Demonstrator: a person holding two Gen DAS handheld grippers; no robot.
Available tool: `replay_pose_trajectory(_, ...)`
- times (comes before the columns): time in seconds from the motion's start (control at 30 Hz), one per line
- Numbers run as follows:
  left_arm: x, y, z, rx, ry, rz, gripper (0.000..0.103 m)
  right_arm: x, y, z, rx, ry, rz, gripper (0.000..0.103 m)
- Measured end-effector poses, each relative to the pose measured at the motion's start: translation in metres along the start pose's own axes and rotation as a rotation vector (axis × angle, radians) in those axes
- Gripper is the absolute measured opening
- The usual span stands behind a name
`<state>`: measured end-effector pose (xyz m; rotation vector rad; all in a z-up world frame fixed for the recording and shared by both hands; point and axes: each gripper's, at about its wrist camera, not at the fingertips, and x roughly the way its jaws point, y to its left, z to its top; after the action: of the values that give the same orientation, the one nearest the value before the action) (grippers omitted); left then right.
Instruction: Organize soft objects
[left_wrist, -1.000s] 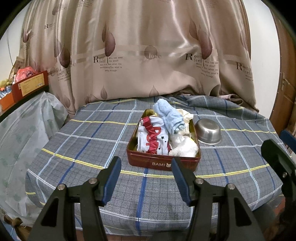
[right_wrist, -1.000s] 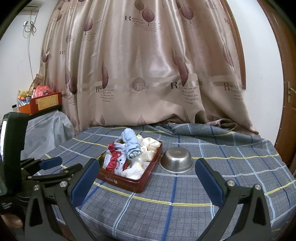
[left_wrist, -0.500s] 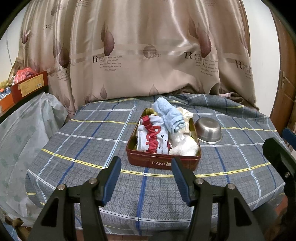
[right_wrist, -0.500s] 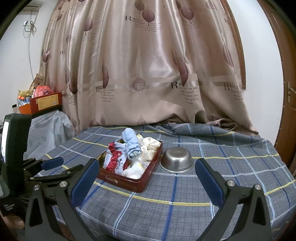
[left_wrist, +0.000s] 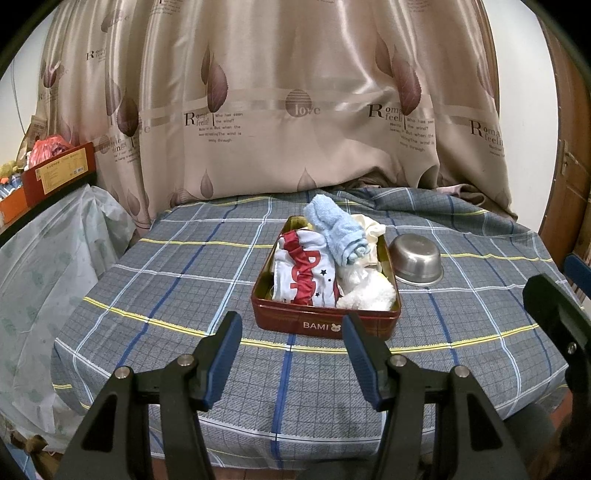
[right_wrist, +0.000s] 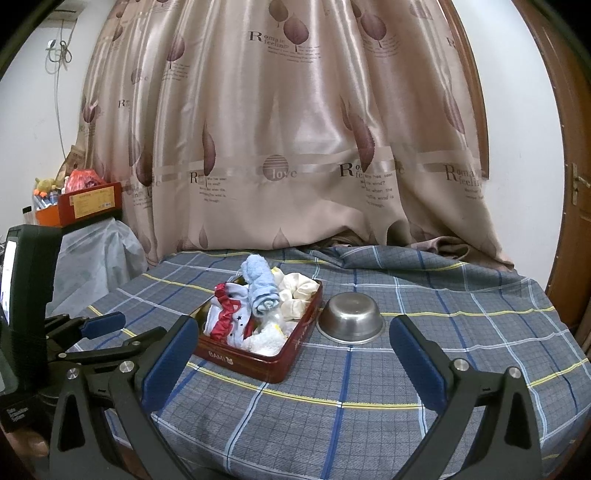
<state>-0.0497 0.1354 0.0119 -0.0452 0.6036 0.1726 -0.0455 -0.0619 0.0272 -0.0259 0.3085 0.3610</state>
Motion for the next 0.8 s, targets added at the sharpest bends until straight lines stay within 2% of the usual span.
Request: replay_pose_trajectory(0.8,-0.0001,0.0007,0.0004,0.004,0.002,0.000,0.058,-0.0008,-0.0007,-0.0009,0.000,0.001,0.002,0.102)
